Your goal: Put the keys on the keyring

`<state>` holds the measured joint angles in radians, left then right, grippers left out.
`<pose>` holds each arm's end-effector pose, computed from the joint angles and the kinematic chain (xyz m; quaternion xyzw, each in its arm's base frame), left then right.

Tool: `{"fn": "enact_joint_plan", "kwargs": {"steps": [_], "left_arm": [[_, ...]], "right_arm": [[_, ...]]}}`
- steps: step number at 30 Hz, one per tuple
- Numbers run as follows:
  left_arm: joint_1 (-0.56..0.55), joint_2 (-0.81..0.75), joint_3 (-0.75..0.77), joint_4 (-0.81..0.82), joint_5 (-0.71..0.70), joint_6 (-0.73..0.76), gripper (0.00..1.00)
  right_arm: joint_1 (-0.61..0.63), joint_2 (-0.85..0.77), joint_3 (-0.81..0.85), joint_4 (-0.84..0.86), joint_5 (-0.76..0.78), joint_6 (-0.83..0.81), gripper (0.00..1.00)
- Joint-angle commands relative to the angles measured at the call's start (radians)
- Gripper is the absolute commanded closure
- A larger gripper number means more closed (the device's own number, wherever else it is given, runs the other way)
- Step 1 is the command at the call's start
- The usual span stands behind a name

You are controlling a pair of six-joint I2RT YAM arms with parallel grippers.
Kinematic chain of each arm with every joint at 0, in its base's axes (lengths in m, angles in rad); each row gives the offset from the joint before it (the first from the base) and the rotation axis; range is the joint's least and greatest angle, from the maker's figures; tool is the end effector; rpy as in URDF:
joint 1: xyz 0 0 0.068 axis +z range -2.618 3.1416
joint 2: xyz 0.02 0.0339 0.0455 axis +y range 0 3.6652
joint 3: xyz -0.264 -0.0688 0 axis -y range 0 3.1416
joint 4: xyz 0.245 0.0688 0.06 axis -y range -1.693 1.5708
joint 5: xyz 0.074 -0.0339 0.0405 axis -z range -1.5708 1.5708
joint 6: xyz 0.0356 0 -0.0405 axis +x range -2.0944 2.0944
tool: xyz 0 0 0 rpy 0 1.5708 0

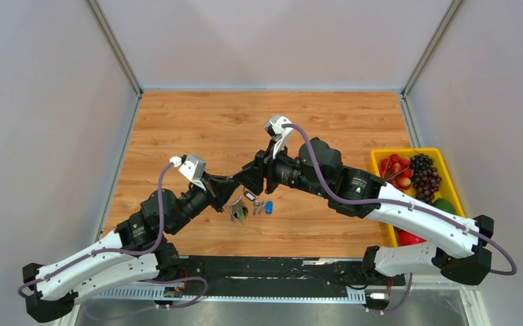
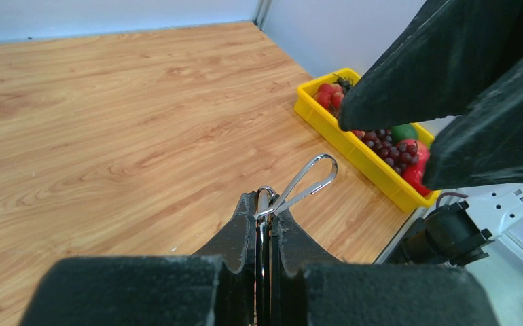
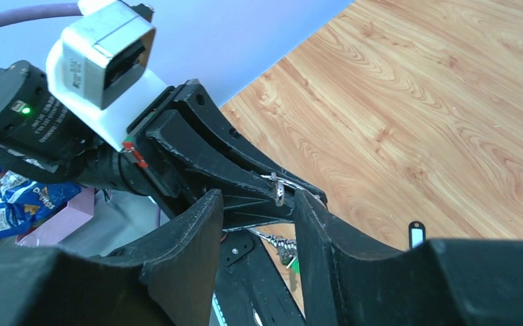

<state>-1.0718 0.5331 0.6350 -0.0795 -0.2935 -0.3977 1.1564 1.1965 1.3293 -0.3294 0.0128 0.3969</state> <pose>0.0752 -0.1165 0.3347 0.1301 0.6873 -0.3983 0.5933 0.1075 0.2432 0.4297 -0.2828 0.7195 0.4410 0.4559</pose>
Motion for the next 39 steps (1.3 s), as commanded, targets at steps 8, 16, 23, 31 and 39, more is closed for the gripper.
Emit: {"fn": "enact_joint_plan", "kwargs": {"steps": [8,16,23,31,39], "left_arm": [[0.001,-0.009,0.055,0.032,0.010,-0.009,1.00],[0.001,-0.024,0.054,0.030,0.009,-0.008,1.00],[0.001,-0.036,0.057,0.027,0.004,-0.002,1.00],[0.001,-0.040,0.058,0.029,0.004,0.000,1.00],[0.001,-0.050,0.060,0.029,-0.004,0.008,1.00]], "right_arm": [[0.017,0.037,0.051,0.038,0.074,0.043,0.61],[0.027,0.056,0.071,0.032,0.074,0.044,0.71],[0.028,0.064,0.077,0.021,0.075,0.044,0.75],[0.032,0.077,0.090,0.011,0.071,0.044,0.81],[0.039,0.078,0.097,0.005,0.070,0.042,0.96]]}}
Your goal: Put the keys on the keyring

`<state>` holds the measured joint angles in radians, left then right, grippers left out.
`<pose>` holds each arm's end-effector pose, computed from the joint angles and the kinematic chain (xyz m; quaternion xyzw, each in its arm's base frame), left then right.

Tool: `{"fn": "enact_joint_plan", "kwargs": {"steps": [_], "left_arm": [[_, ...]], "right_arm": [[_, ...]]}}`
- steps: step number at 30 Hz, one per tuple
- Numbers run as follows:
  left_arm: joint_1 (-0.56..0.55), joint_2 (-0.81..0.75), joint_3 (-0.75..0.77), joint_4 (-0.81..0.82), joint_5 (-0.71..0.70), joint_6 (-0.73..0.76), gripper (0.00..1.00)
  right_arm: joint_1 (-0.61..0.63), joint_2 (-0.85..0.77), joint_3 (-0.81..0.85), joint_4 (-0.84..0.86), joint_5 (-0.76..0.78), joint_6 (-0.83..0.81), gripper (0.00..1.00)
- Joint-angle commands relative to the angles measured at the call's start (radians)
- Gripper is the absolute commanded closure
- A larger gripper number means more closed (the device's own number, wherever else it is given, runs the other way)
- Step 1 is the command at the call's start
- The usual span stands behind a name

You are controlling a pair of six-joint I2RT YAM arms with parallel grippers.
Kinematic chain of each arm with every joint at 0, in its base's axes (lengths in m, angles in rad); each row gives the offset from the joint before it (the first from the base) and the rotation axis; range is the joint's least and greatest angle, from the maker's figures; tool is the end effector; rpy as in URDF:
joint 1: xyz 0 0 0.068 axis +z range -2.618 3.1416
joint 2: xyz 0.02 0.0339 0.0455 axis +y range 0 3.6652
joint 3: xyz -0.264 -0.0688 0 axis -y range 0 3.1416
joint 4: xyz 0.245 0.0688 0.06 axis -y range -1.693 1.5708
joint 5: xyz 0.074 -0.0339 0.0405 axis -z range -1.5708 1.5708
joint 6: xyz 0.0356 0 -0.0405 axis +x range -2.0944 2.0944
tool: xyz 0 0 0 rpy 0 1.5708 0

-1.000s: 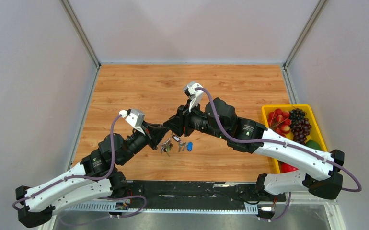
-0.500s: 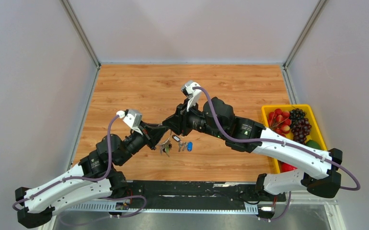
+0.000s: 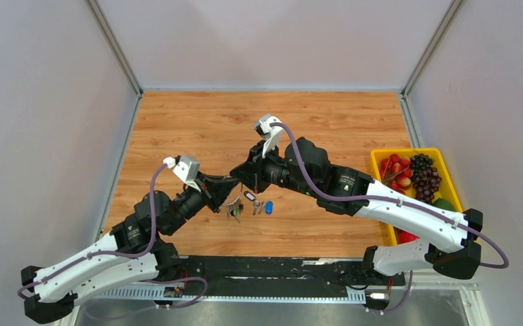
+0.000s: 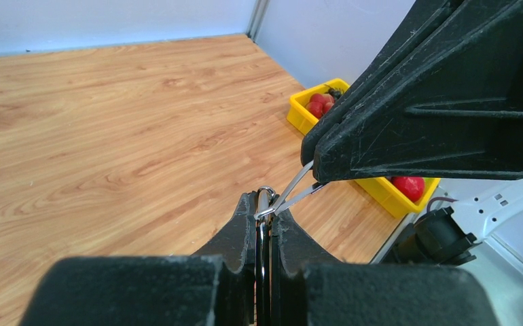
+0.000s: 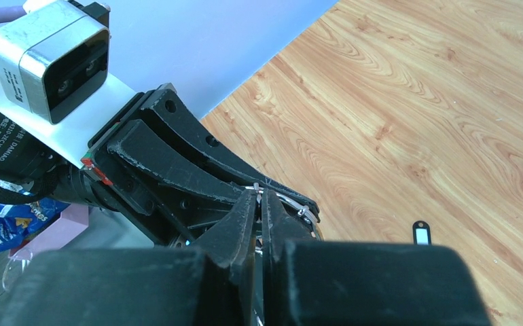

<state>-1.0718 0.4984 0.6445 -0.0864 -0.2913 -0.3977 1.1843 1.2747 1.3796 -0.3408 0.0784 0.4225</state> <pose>0.0710 -0.1090 0.3412 0.1247 0.6752 -0.4090 0.6011 0.1107 0.2646 0.4257 -0.2692 0.7376 0.4238 0.4516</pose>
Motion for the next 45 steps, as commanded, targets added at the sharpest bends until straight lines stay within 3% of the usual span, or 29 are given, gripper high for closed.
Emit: {"fn": "enact_joint_plan", "kwargs": {"steps": [1,11,31,45], "left_arm": [[0.001,-0.016,0.052,0.034,-0.007,0.009,1.00],[0.001,-0.016,0.051,0.034,0.030,0.029,0.98],[0.001,-0.049,0.010,0.080,0.277,0.176,0.52],[0.000,-0.059,-0.046,0.222,0.285,0.279,0.45]], "right_arm": [[0.011,0.000,0.047,0.014,0.007,0.016,1.00],[0.019,-0.015,0.053,0.001,0.018,0.021,1.00],[0.019,0.037,0.261,-0.323,0.072,0.019,1.00],[0.018,0.046,0.317,-0.429,0.045,0.047,1.00]]}}
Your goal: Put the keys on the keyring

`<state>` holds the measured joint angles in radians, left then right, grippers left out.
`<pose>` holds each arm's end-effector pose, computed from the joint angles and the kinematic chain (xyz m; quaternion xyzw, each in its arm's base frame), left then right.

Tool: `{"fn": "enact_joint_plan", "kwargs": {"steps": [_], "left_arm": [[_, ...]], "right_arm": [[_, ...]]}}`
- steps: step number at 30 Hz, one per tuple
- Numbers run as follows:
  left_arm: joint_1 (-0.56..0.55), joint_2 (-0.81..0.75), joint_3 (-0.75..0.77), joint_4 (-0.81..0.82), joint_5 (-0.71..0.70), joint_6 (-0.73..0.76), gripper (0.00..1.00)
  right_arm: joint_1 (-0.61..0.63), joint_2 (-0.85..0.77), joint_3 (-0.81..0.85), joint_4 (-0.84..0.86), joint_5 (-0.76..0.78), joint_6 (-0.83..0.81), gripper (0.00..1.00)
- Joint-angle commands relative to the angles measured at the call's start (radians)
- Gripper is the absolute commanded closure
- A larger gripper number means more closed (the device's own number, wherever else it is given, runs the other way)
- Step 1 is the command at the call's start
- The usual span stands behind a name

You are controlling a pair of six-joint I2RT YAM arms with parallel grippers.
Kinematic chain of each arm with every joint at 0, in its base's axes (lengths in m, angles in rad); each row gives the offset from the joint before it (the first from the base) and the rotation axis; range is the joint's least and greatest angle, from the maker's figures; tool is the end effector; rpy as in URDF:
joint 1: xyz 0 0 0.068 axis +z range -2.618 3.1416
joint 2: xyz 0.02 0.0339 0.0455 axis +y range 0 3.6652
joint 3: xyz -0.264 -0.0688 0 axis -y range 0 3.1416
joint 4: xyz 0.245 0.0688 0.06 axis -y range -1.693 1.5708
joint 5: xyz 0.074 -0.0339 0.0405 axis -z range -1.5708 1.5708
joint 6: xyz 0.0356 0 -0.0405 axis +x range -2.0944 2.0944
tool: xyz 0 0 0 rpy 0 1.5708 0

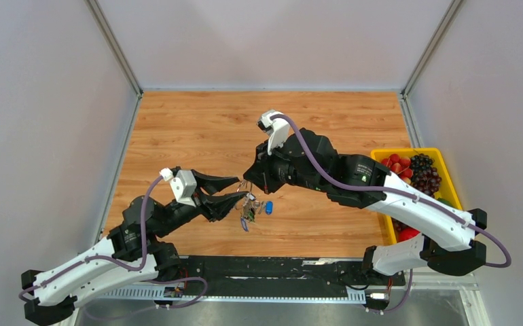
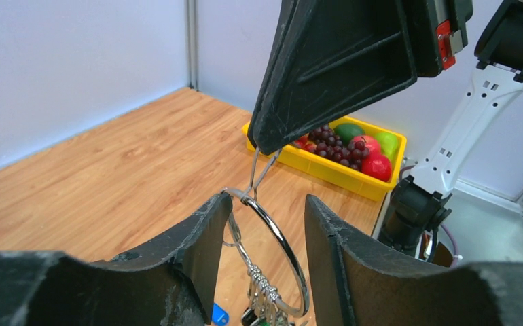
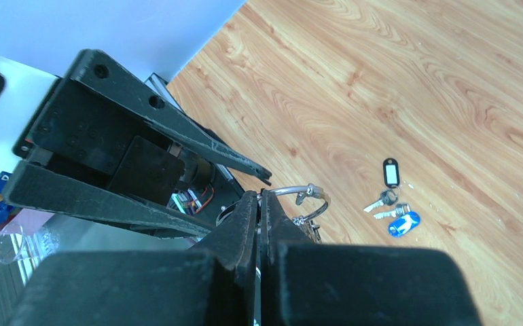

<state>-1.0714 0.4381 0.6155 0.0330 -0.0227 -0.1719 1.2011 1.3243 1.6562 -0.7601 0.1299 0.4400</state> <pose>0.0575 -0.1038 0.3507 0.2655 0.5702 -0.4469 0.6361 0.1008 0.2474 0.4607 -0.2792 0.7924 0.3575 0.4078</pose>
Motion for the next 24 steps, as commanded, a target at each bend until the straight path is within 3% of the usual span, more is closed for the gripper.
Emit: {"fn": "enact_joint_plan", "kwargs": {"steps": [1,16,24], "left_arm": [[0.000,0.004,-0.018,0.114,0.034,0.059,0.45],[0.001,0.043,-0.049,0.192,0.082,0.110,0.40],[0.001,0.064,-0.070,0.241,0.086,0.146,0.50]], "right_arm": [[0.002,-0.004,0.042,-0.012,-0.008,0.031,1.00],[0.002,0.024,0.088,-0.037,-0.017,0.040,1.00],[0.002,0.038,0.112,-0.051,-0.028,0.039,1.00]]}}
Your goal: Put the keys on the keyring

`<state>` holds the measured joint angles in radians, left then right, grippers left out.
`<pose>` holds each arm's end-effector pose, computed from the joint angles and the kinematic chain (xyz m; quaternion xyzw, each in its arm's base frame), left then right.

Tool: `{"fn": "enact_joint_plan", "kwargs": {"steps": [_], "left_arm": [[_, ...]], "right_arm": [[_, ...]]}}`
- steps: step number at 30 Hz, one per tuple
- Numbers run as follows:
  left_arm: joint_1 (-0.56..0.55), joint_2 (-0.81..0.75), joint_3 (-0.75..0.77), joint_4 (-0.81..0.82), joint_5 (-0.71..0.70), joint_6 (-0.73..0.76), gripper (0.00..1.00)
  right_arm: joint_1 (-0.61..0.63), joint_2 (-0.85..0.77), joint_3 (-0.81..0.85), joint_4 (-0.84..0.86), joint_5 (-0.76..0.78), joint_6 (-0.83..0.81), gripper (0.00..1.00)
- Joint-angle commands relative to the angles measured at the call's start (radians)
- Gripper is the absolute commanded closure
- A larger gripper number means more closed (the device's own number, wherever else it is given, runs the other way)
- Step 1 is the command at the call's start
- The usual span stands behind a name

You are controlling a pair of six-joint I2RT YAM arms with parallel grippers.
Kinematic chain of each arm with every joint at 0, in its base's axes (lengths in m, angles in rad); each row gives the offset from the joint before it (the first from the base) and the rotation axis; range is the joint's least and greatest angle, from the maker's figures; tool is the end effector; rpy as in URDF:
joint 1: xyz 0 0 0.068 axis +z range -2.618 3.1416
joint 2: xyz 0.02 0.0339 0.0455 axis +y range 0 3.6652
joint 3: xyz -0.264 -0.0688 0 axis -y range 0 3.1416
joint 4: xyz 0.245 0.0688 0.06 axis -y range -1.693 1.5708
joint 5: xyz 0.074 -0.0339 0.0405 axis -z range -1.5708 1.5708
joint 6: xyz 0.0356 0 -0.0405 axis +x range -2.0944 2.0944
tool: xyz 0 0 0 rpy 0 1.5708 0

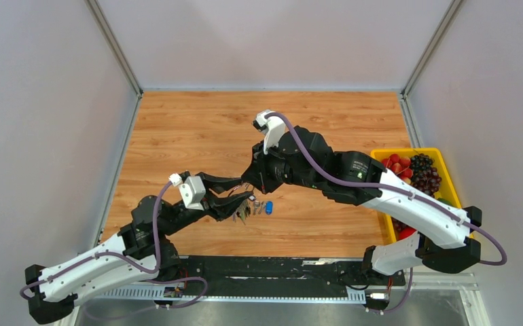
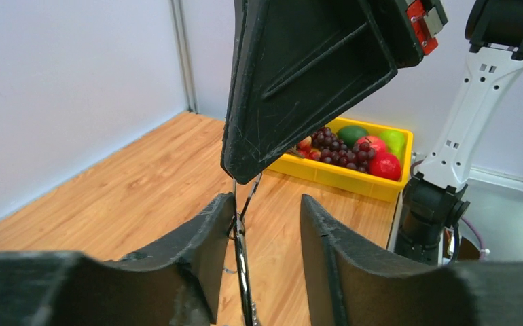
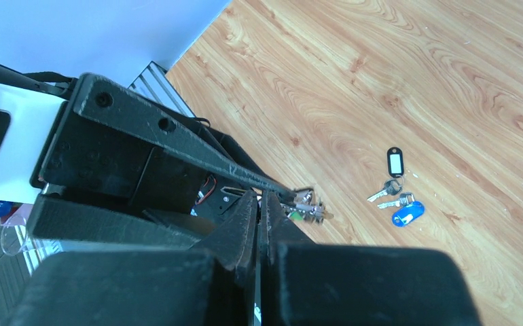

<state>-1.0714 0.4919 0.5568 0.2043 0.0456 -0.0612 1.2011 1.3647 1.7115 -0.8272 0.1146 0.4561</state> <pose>0.0625 -0.1180 0.3431 0.3090 0.5213 -0.4384 0.6638 0.1024 0.2531 0.4611 -0.2830 0.8059 0.3485 0.3860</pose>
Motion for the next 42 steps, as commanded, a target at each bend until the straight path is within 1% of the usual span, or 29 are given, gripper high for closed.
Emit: {"fn": "enact_joint_plan", "kwargs": {"steps": [1,2,4,16,18,19,20,21,22,24,31,40,41,42], "left_arm": [[0.001,0.012,-0.014,0.073,0.018,0.037,0.55],[0.001,0.014,-0.015,0.078,0.017,0.039,0.61],[0.001,0.014,-0.015,0.082,0.013,0.044,0.67],[0.001,0.000,-0.020,0.091,0.000,0.043,0.69],[0.001,0.000,-0.022,0.096,-0.002,0.043,0.71],[0.001,0.000,-0.022,0.099,-0.002,0.042,0.73],[0.001,0.001,-0.021,0.101,-0.003,0.042,0.81],[0.001,0.002,-0.021,0.102,-0.006,0.038,0.86],[0.001,0.004,-0.018,0.102,-0.009,0.037,0.95],[0.001,0.005,-0.018,0.102,-0.012,0.034,0.99],[0.001,0.002,-0.010,0.097,-0.042,0.014,0.99],[0.001,0.000,0.023,0.065,-0.135,-0.028,1.00],[0.001,0.001,0.025,0.063,-0.139,-0.028,1.00],[0.001,0.001,0.026,0.060,-0.146,-0.029,1.00]], "right_arm": [[0.002,-0.003,0.059,0.016,-0.014,0.022,1.00],[0.002,-0.003,0.060,0.014,-0.013,0.022,1.00],[0.002,-0.003,0.064,0.012,-0.013,0.020,1.00],[0.002,-0.001,0.062,0.009,-0.021,0.015,1.00],[0.002,-0.001,0.060,0.008,-0.020,0.016,1.00],[0.002,-0.001,0.060,0.009,-0.021,0.016,1.00],[0.002,-0.001,0.061,0.008,-0.022,0.016,1.00],[0.002,-0.001,0.060,0.009,-0.022,0.016,1.00],[0.002,-0.002,0.058,0.009,-0.024,0.017,1.00],[0.002,-0.004,0.054,0.008,-0.024,0.019,1.00],[0.002,-0.009,0.051,0.010,-0.028,0.020,1.00],[0.002,-0.025,0.023,0.029,-0.034,0.015,1.00],[0.002,-0.029,0.020,0.031,-0.030,0.015,0.99],[0.003,-0.032,0.017,0.033,-0.027,0.014,0.96]]}}
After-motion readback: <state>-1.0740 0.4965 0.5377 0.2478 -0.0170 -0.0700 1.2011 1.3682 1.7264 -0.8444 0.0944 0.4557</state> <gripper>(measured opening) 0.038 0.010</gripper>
